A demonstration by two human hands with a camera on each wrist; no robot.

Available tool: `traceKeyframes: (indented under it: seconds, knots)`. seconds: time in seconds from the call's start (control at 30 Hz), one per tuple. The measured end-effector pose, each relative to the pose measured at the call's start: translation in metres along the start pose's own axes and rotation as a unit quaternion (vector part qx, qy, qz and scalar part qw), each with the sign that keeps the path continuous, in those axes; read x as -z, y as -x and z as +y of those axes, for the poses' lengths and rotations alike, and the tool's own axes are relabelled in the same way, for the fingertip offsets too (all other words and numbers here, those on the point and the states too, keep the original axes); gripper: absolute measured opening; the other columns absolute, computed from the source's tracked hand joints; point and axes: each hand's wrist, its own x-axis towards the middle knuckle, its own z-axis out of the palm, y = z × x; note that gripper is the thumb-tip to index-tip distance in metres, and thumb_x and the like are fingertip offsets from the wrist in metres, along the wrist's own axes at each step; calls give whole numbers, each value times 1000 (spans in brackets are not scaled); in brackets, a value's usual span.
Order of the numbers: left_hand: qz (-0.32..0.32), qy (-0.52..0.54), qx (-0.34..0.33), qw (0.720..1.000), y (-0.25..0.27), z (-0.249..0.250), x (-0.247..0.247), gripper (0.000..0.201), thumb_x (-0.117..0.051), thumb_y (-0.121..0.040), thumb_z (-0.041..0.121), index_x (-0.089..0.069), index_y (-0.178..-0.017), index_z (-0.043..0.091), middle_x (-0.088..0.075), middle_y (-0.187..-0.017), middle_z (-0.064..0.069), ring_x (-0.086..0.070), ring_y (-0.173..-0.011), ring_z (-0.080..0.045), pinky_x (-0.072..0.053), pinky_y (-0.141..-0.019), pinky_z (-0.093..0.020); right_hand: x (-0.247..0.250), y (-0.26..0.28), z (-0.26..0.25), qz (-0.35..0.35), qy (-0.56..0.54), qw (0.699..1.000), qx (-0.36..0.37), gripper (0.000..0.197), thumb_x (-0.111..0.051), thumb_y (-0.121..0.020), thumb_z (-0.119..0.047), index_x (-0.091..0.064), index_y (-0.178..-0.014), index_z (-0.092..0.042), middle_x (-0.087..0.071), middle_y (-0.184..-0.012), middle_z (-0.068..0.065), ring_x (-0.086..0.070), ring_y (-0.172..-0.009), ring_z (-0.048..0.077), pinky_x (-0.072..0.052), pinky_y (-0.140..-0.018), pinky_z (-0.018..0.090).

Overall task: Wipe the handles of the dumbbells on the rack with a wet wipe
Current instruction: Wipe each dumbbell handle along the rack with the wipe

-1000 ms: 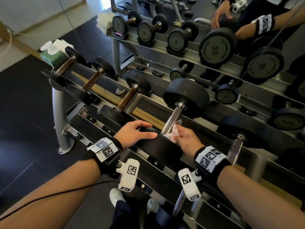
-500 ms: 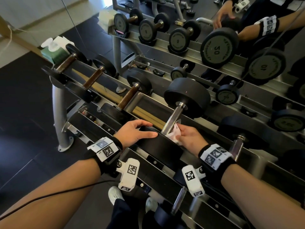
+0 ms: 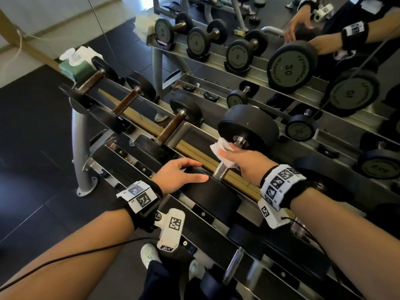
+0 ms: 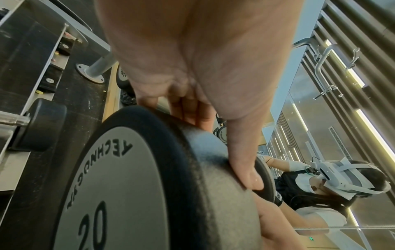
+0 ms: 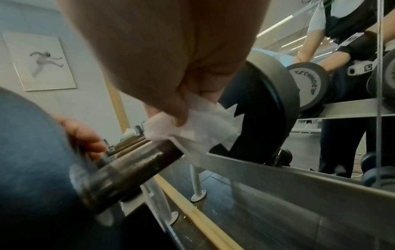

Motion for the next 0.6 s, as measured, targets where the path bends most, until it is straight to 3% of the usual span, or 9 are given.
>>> traceKeyframes:
  seconds: [0.07,0.17,0.23,0.3,0.37,0.43,0.6]
  knots:
    - [-2,7,-5,1000,1,0,0,61,-82,-62,49,-66,-118,33,-66,-117,4,-65,-106,-14,-55,-95,-37,-7,-1,-5,-13,-15,999,37,62,-46,-96,1,-35,-151,-23,-20,-163,6,-27,-147,33,-25,-118,46]
    - [-6,2,-11,1000,1,0,0,52,-82,-72,40,-65,-120,32,-66,-116,4,-66,-104,-12,-57,-86,-28,-16,-5,-10,-75,80,989,98,59,-49,-95,0,-41,-148,-24,-32,-158,9,-34,-142,34,-29,-116,44]
    - [-2,2,-9,1000,2,0,0,50,-82,-73,39,-65,-119,32,-66,-116,4,-65,-107,-15,-56,-92,-34,-3,-13,-6,-57,147,985,74,48,-60,-94,-16,-52,-141,-19,-50,-143,14,-49,-129,35,-38,-110,43]
    - [1,2,-5,1000,2,1,0,51,-82,-72,41,-65,-119,32,-65,-117,4,-63,-109,-15,-54,-98,-39,12,-19,2,-38,115,993,5,44,-67,-90,-34,-59,-131,-19,-58,-130,14,-56,-119,31,-41,-107,44]
    - [0,2,-6,1000,4,1,-1,54,-81,-70,43,-63,-121,32,-64,-119,4,-63,-109,-15,-53,-98,-40,22,-19,8,-29,89,995,-13,47,-57,-95,-14,-52,-140,-26,-43,-149,14,-43,-135,36,-33,-114,47]
    - [3,10,-6,1000,5,1,-3,53,-80,-72,41,-63,-121,31,-64,-120,3,-63,-109,-16,-54,-98,-40,18,-14,8,-29,107,993,26,57,-45,-96,-1,-42,-148,-25,-24,-161,9,-28,-145,35,-27,-117,48]
    - [17,-1,-7,1000,8,2,-5,45,-79,-77,37,-63,-119,30,-61,-123,2,-60,-113,-17,-51,-101,-41,0,2,0,-85,37,993,75,63,-43,-95,5,-38,-149,-26,-18,-164,1,-19,-149,28,-21,-121,45]
